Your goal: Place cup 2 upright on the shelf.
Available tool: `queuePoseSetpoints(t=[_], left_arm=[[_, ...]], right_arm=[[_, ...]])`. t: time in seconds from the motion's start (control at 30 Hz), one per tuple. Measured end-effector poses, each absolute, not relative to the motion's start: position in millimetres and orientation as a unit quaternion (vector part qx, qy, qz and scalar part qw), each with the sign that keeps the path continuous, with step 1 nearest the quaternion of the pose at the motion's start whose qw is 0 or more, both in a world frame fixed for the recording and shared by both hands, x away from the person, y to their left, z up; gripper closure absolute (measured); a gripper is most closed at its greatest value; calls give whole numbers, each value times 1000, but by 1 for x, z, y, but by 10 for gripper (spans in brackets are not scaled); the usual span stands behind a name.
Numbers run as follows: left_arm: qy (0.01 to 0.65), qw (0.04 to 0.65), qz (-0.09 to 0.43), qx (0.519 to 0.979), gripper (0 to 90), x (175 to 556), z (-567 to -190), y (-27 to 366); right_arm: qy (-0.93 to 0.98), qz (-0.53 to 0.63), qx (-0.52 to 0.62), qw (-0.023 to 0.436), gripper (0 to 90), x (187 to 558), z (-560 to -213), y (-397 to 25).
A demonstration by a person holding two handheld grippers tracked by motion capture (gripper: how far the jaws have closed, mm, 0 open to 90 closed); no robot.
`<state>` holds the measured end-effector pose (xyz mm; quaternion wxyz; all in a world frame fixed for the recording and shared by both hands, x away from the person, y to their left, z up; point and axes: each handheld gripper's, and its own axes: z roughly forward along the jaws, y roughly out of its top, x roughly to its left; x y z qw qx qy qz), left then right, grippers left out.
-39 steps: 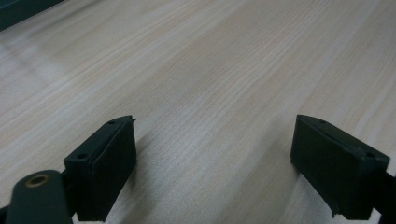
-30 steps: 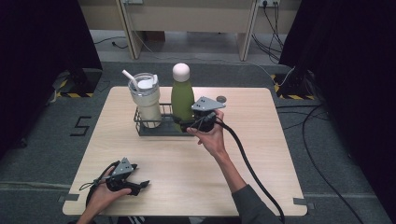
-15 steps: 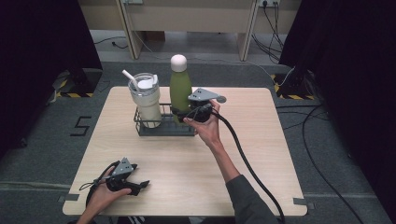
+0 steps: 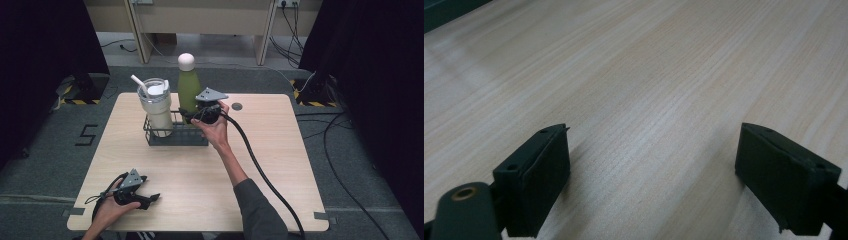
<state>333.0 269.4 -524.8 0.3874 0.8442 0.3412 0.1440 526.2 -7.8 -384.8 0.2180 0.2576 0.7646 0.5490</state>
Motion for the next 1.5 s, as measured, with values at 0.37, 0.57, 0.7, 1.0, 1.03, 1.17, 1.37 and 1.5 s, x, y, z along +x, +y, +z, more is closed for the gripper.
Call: queuePoseSetpoints(t=[0.37, 0.57, 0.7, 1.0, 1.03, 1.17, 1.37, 1.5], left_arm=[[340, 388, 144, 845, 138, 333, -525, 269], [340, 388, 143, 845, 138, 333, -525, 269], [340, 388, 143, 845, 139, 333, -525, 269], [339, 388, 143, 845, 139, 333, -525, 270], [339, 388, 143, 845, 139, 333, -525, 270], [339, 388, 142, 845, 139, 333, -525, 269], [339, 388, 142, 845, 139, 333, -525, 269], [339, 389, 143, 845, 140, 333, -525, 269]], right_arm=[[764, 542, 269, 222, 211, 538, -397, -4], [765, 538, 276, 222, 211, 543, -404, -5], [766, 536, 276, 221, 210, 544, -410, -3], [771, 530, 279, 215, 211, 546, -425, 3], [771, 530, 279, 215, 211, 546, -425, 3], [771, 531, 280, 213, 210, 547, -431, 3], [772, 528, 283, 213, 211, 547, -437, 4], [772, 528, 285, 211, 210, 547, -440, 4]])
